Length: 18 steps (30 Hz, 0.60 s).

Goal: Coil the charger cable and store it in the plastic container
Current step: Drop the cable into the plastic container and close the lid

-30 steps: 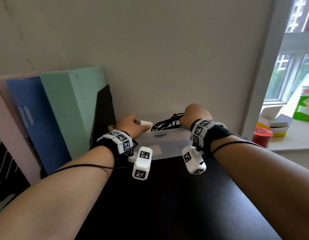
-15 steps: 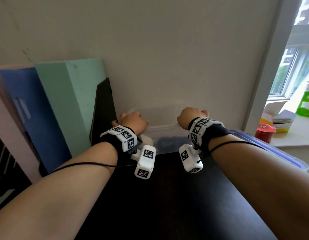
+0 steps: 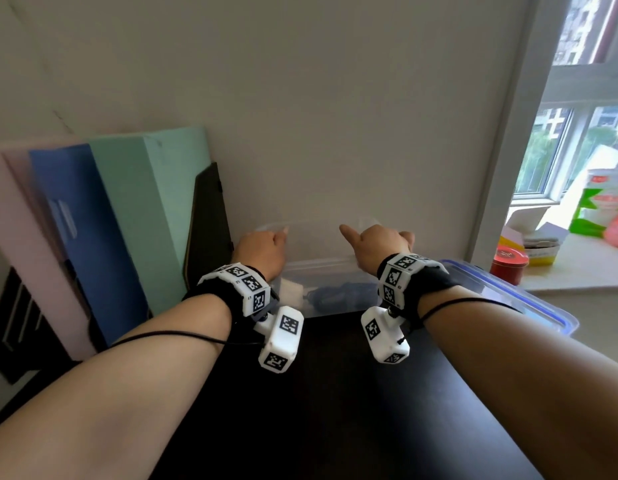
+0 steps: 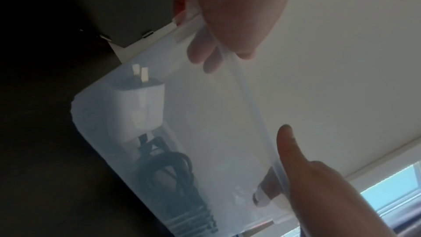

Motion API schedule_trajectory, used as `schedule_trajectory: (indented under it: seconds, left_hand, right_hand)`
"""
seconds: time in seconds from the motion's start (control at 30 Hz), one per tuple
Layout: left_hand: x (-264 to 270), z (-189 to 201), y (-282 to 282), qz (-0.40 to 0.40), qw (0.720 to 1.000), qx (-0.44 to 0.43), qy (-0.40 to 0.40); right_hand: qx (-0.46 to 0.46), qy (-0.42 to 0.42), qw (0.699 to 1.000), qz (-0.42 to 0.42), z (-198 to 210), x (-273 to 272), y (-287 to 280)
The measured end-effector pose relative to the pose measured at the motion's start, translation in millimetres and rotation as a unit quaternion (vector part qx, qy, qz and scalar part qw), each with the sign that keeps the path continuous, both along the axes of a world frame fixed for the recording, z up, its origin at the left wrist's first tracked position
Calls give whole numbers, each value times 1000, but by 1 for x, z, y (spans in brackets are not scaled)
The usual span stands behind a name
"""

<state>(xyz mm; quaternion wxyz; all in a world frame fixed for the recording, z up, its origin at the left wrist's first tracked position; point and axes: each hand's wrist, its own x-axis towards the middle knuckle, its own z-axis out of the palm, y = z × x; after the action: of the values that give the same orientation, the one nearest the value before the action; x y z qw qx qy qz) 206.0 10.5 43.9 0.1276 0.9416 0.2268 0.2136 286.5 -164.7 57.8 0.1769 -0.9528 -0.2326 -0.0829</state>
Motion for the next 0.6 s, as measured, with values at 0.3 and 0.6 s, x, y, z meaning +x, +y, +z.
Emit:
schedule_trajectory:
  seconds: [0.3, 0.6]
  left_hand:
    - [-53, 11, -42, -26, 998, -51, 15]
    - [-68, 29, -91, -25, 994, -106, 22]
  right_hand:
    - [-11, 21, 1000, -13, 0, -61, -46]
    - [81, 26, 995, -48, 6, -76, -92]
